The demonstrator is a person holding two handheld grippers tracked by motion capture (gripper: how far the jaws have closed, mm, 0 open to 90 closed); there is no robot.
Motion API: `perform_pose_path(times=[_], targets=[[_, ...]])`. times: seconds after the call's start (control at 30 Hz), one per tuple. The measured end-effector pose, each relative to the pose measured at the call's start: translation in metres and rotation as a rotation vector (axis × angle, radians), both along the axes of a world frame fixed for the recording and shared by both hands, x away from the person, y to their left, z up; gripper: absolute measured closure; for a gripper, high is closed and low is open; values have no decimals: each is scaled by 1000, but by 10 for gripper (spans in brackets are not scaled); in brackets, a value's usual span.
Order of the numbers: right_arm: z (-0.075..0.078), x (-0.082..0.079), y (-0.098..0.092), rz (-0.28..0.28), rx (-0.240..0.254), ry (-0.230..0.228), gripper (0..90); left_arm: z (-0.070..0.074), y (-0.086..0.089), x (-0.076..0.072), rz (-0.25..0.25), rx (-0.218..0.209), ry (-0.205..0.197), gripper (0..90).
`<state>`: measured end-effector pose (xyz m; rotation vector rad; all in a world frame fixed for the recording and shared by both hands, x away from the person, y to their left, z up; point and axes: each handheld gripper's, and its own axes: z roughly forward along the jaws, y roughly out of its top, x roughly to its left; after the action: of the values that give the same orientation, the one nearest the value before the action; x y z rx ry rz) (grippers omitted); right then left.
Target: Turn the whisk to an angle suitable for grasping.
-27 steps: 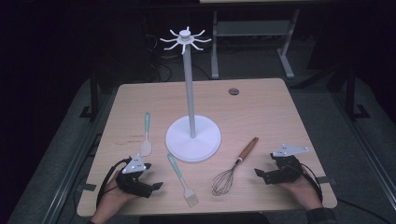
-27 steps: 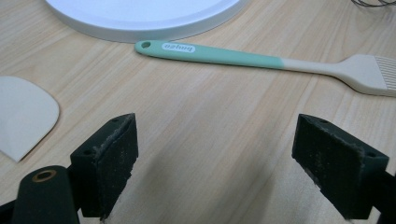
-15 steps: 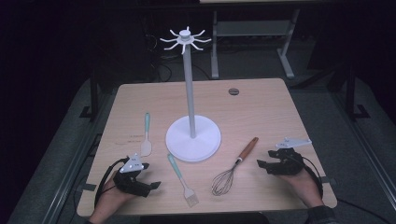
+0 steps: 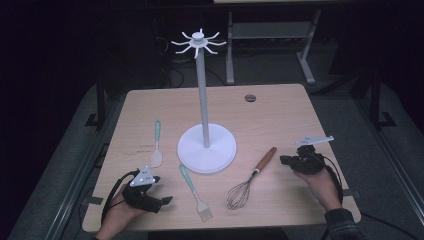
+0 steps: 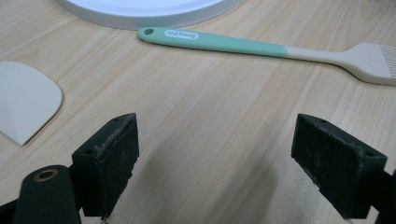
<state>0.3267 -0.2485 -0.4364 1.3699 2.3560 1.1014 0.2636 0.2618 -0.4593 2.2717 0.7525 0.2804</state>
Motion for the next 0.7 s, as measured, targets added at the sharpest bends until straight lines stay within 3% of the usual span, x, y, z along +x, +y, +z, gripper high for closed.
perform_pose_path(times=[0.47, 0.7], targets=[[3, 25, 9, 6, -31, -22, 900, 1, 1, -1, -3, -2, -9, 146], [-4, 43, 14, -17, -55, -1, 900, 0, 0, -2, -4, -5, 0, 145]])
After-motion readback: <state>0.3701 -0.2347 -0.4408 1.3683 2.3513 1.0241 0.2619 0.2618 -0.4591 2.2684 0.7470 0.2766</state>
